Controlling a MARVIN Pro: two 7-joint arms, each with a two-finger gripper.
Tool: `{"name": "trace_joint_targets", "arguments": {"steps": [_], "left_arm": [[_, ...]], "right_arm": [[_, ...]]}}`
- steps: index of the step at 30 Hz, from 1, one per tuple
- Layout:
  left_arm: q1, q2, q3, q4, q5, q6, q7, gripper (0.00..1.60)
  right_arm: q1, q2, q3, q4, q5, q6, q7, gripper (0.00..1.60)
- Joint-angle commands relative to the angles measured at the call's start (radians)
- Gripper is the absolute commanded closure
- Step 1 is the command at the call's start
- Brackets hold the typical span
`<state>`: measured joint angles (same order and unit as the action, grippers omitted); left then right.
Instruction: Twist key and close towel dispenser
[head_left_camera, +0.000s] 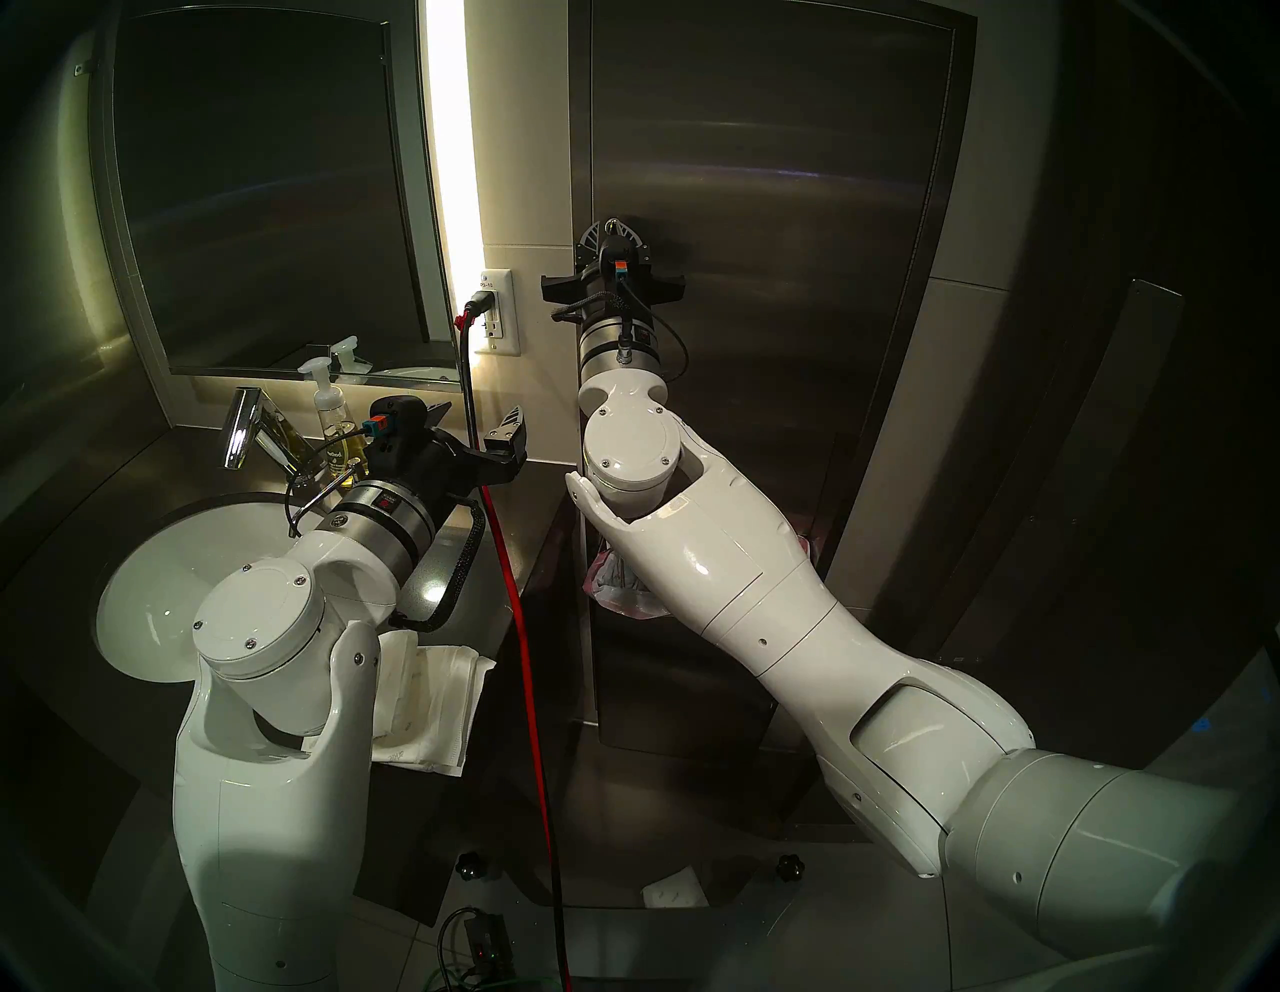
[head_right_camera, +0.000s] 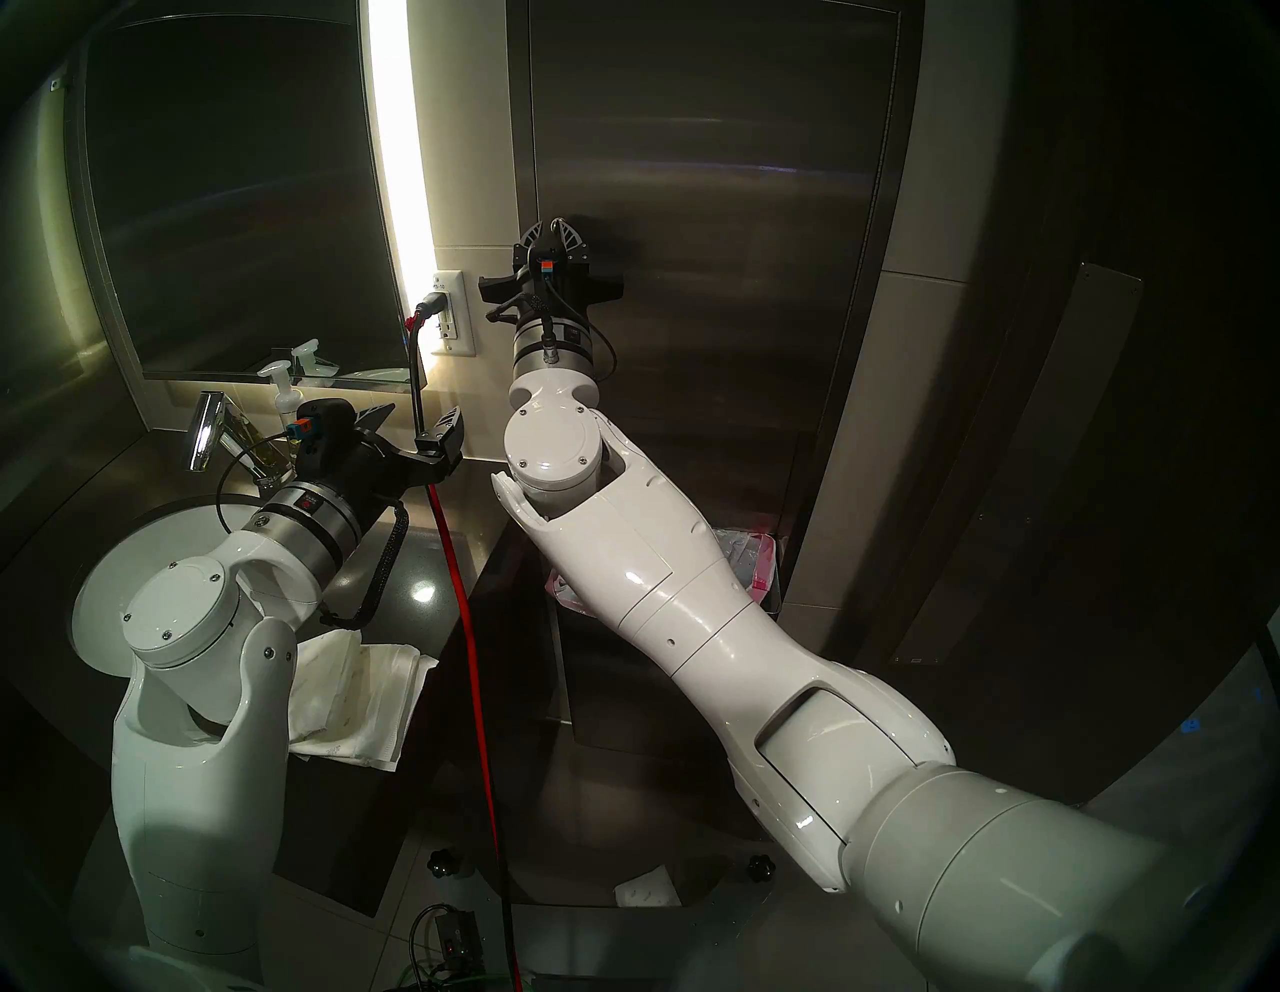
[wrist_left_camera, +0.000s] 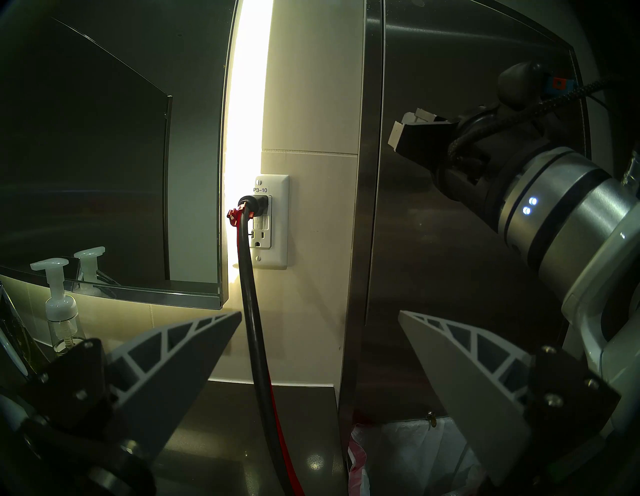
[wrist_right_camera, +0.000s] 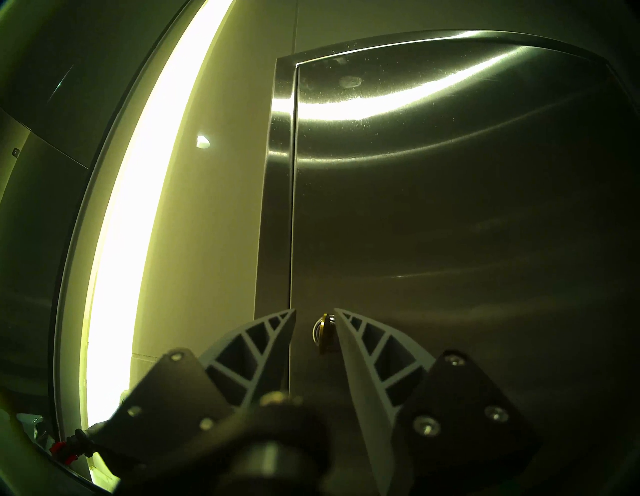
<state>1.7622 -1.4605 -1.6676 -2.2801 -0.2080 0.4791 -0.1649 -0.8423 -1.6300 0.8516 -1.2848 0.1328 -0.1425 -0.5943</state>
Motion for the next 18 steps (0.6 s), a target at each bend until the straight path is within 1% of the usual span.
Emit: {"name": "trace_joint_targets", "arguments": {"steps": [1, 15, 18], "left_arm": [[-0.006, -0.001, 0.001, -0.011, 0.001, -0.001, 0.002, 0.00], [-0.006, -0.001, 0.001, -0.011, 0.001, -0.001, 0.002, 0.00], [-0.006, -0.001, 0.001, -0.011, 0.001, -0.001, 0.002, 0.00]], "right_arm": [[0.021, -0.013, 0.003, 0.008, 0.002, -0.019, 0.007, 0.85], [0.033, -0.023, 0.031, 0.052, 0.005, -0.050, 0.019, 0.85], [0.044, -0.024, 0.034, 0.066, -0.004, -0.063, 0.022, 0.88]]}}
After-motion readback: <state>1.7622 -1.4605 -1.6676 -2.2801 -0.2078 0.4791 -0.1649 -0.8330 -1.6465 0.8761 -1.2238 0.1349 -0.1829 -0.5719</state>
